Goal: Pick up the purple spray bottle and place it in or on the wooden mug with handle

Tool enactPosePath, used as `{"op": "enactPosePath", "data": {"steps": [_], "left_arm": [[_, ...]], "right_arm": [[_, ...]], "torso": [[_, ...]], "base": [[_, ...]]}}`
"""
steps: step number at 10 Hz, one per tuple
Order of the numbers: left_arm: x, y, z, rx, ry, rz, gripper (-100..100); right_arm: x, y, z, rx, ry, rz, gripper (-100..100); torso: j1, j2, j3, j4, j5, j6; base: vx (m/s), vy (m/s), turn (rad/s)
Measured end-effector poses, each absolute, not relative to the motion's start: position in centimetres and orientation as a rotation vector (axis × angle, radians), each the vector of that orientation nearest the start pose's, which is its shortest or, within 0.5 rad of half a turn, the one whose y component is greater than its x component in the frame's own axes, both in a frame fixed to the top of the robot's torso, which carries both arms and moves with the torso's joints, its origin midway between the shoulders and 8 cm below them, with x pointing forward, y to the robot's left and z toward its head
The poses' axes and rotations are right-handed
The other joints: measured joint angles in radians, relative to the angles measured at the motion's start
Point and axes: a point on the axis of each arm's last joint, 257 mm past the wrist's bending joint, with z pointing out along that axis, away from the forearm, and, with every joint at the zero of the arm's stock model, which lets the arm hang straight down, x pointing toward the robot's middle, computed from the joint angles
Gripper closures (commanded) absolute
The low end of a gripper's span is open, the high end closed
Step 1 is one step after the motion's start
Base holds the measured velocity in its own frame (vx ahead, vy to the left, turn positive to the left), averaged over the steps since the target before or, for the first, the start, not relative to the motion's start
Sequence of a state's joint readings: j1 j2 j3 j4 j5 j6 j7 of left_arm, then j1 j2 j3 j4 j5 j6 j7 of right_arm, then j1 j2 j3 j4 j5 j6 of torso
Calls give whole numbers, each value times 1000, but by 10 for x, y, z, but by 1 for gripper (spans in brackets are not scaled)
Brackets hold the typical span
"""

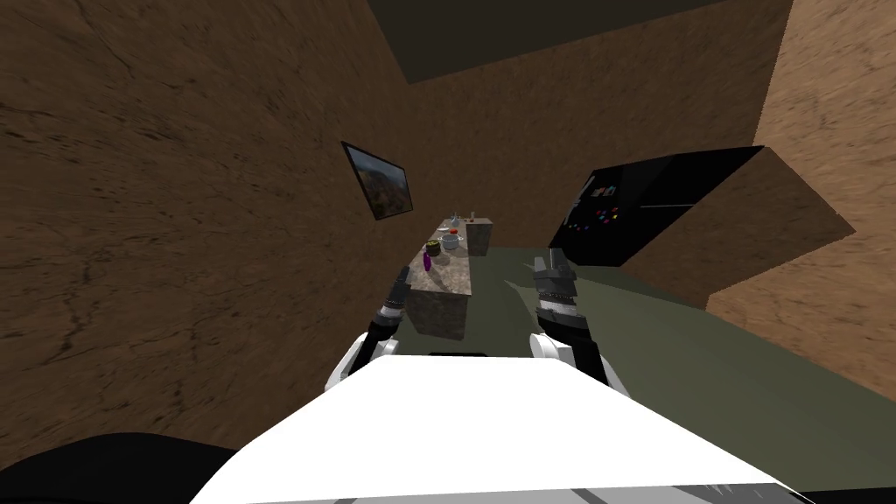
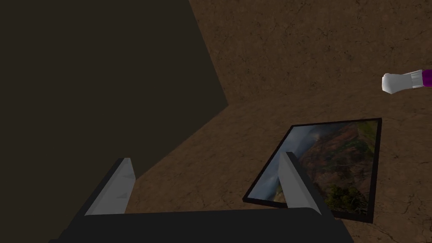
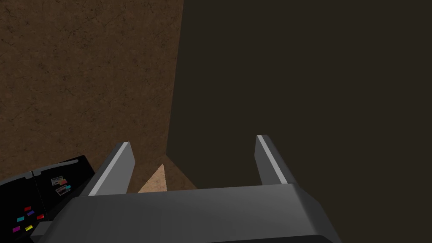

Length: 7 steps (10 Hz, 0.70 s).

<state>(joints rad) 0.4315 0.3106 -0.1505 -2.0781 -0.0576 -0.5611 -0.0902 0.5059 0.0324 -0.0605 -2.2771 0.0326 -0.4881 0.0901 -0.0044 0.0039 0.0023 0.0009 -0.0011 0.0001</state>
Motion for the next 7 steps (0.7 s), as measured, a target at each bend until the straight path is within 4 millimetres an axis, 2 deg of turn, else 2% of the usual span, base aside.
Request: {"op": "enactPosePath", "data": {"steps": [3, 7], "left_arm": [[386, 196, -94, -395, 1137, -1253, -100], [407, 212, -153, -352, 1330, -1115, -100]], "right_arm": [[342, -300, 20, 636, 638, 1129, 0], [342, -300, 19, 636, 638, 1129, 0]], "torso": [[0, 0, 0, 0, 0, 0], [1, -4, -2, -1, 0, 0]], "base": [[-49, -76, -60], [-3, -61, -100]]}}
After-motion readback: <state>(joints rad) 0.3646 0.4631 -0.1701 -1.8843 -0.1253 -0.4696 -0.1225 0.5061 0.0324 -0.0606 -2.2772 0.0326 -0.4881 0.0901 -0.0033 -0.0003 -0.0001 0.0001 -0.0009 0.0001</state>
